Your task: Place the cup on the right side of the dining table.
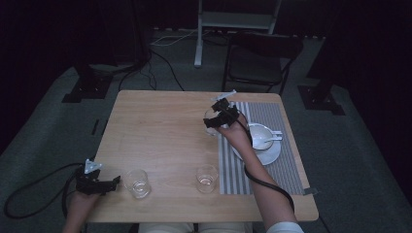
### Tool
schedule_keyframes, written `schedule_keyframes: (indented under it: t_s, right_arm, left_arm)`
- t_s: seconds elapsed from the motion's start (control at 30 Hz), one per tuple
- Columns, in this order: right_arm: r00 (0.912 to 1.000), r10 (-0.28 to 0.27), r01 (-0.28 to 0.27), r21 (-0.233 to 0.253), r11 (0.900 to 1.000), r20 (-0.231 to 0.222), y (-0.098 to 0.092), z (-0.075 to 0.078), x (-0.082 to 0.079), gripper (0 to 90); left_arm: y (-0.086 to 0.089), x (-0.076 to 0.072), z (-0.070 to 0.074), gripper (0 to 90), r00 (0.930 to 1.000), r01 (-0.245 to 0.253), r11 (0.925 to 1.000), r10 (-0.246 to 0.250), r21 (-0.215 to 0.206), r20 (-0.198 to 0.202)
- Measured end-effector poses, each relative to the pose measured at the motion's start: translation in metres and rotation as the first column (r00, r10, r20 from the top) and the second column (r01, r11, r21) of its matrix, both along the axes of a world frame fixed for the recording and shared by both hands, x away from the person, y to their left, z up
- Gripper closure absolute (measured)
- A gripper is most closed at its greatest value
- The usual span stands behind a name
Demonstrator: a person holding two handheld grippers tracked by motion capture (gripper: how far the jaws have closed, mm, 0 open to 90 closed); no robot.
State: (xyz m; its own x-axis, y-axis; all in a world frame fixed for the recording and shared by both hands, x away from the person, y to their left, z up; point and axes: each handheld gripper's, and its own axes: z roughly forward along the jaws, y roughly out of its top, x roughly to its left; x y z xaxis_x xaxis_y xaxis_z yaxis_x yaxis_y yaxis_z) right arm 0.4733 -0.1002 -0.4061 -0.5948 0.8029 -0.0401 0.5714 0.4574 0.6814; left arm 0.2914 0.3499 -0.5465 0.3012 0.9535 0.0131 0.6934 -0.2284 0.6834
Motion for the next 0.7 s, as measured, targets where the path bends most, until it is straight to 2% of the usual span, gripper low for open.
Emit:
schedule_keyframes:
  t_s: [0.13,0.3,0.4,0.5,0.6,0.7]
  right_arm:
    - [0.9974,-0.072,0.072,-0.005,0.997,0.005,-0.02,0.003,0.016,17.3]
    - [0.9866,-0.163,0.163,-0.039,0.986,0.002,-0.043,0.004,0.037,17.3]
    - [0.9754,-0.22,0.22,-0.034,0.975,-0.005,-0.058,0.004,0.048,17.3]
    - [0.9616,-0.274,0.275,-0.035,0.961,0.01,-0.071,0.004,0.059,17.3]
    - [0.9462,-0.323,0.323,-0.053,0.945,0.008,-0.081,0.002,0.072,17.3]
    - [0.9253,-0.379,0.378,-0.074,0.923,0.002,-0.089,-0.002,0.084,17.3]
  left_arm:
    - [0.0,0.0,0.0,0.8,1.0,0.0,1.0,0.0,0.0,0.0]
    - [0.0,0.0,0.0,0.8,1.0,0.0,1.0,0.0,0.0,0.0]
    - [0.0,0.0,0.0,0.8,1.0,0.0,1.0,0.0,0.0,0.0]
    - [0.0,0.0,0.0,0.8,1.0,-0.001,1.0,0.001,0.0,0.0]
    - [0.0,0.0,0.0,0.8,1.0,-0.001,1.0,0.001,0.0,0.0]
    - [0.0,0.0,0.0,0.8,1.0,-0.002,1.0,0.002,0.0,0.0]
